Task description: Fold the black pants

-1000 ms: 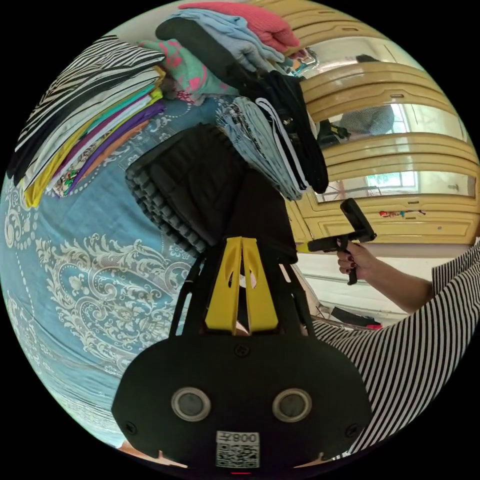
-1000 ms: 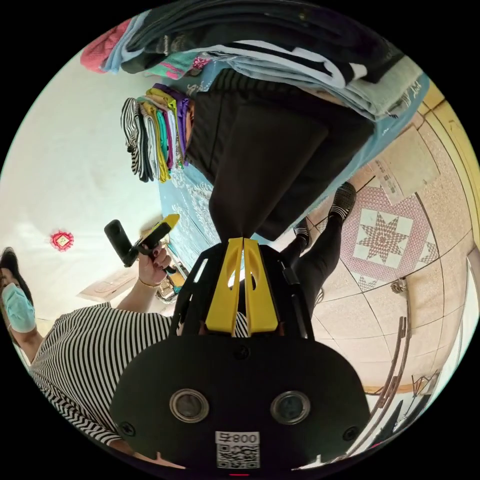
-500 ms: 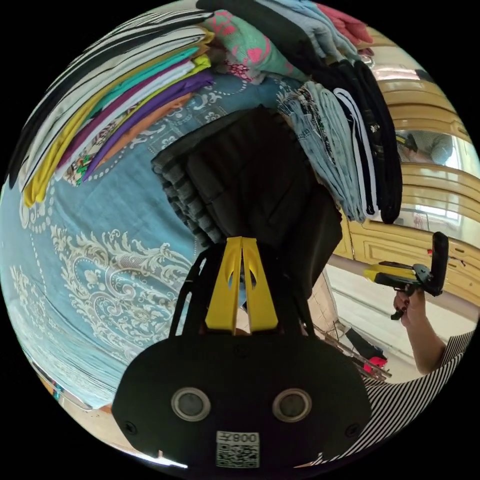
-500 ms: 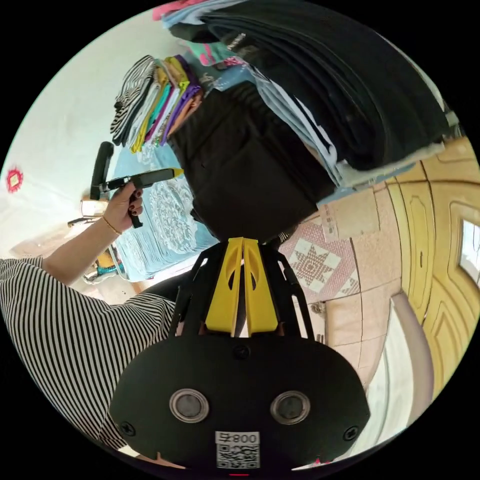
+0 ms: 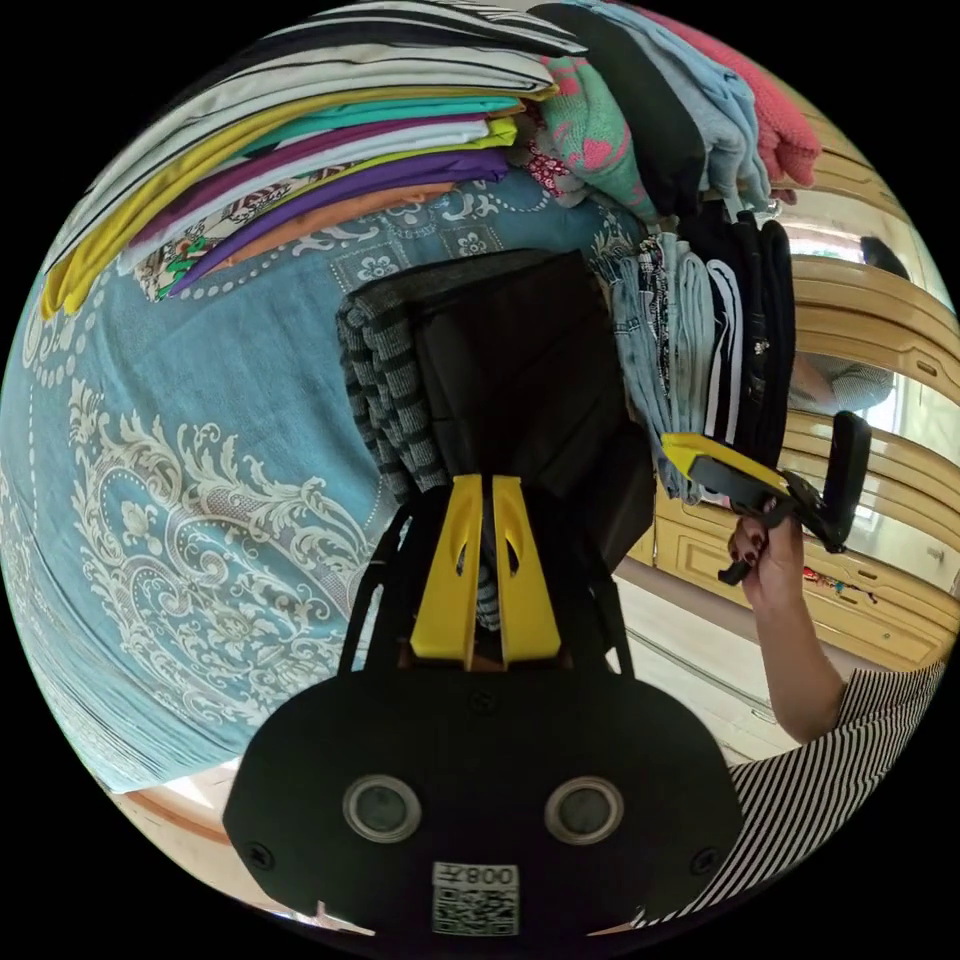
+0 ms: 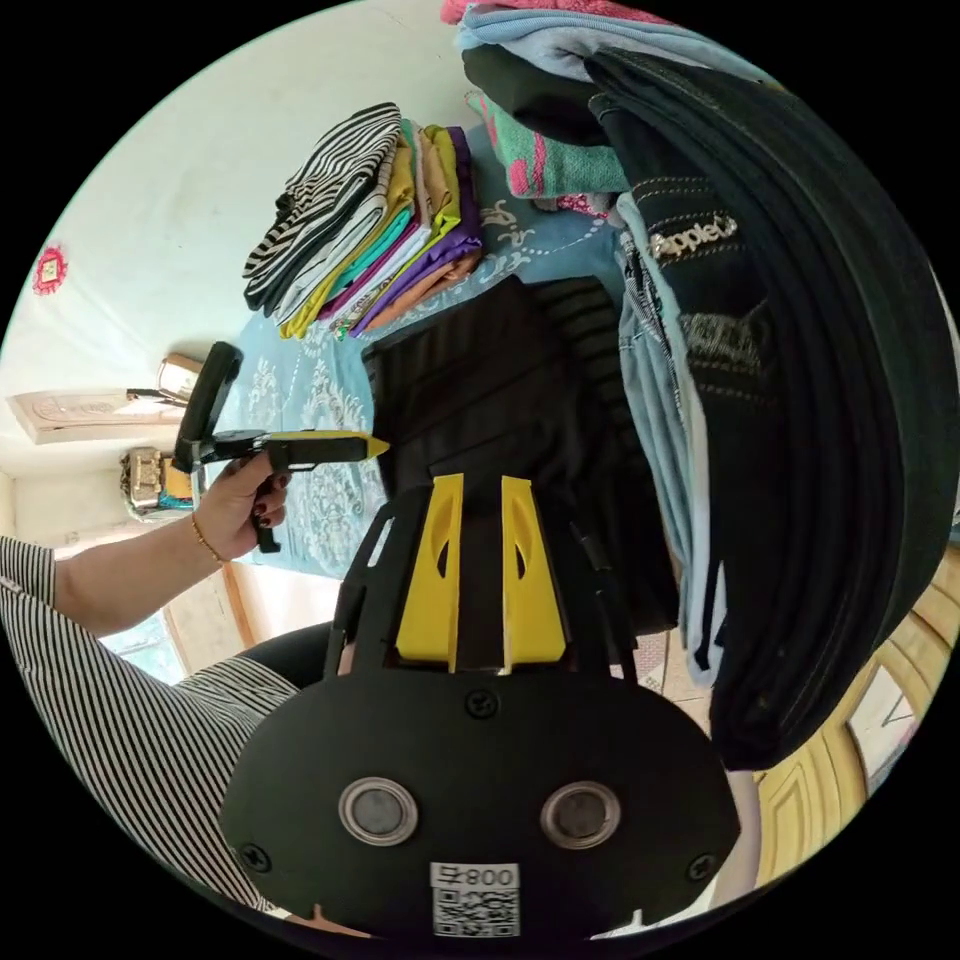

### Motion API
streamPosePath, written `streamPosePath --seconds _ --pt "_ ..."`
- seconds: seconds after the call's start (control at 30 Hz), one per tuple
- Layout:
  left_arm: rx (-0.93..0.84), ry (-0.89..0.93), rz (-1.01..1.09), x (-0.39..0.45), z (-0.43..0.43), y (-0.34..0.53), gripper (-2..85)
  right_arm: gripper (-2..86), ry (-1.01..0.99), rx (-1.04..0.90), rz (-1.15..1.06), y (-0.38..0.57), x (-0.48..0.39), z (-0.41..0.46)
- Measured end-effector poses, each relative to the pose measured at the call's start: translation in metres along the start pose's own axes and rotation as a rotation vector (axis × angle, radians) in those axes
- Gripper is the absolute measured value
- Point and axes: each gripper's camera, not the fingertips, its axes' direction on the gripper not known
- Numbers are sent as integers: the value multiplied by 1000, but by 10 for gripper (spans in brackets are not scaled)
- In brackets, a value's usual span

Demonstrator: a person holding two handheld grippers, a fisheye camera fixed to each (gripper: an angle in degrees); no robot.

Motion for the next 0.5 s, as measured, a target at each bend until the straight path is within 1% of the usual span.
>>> streamPosePath --seconds 0.13,0.2,0.27,0.4,0.43,0.5 --pt "28 14 41 21 -4 5 16 86 137 -33 -48 -35 1 15" --pt "35 31 69 32 -6 7 15 92 123 -51 -61 -44 1 20" --pt "37 29 103 45 -7 7 15 97 47 -53 -65 -48 -1 18" --pt "26 15 229 84 -2 3 17 104 -201 20 -113 -39 -24 -11" --pt "25 -5 267 97 1 1 17 106 -243 30 -136 -36 -35 -18" --pt "23 -28 320 114 5 -1 18 113 -255 5 -160 -34 -51 -21"
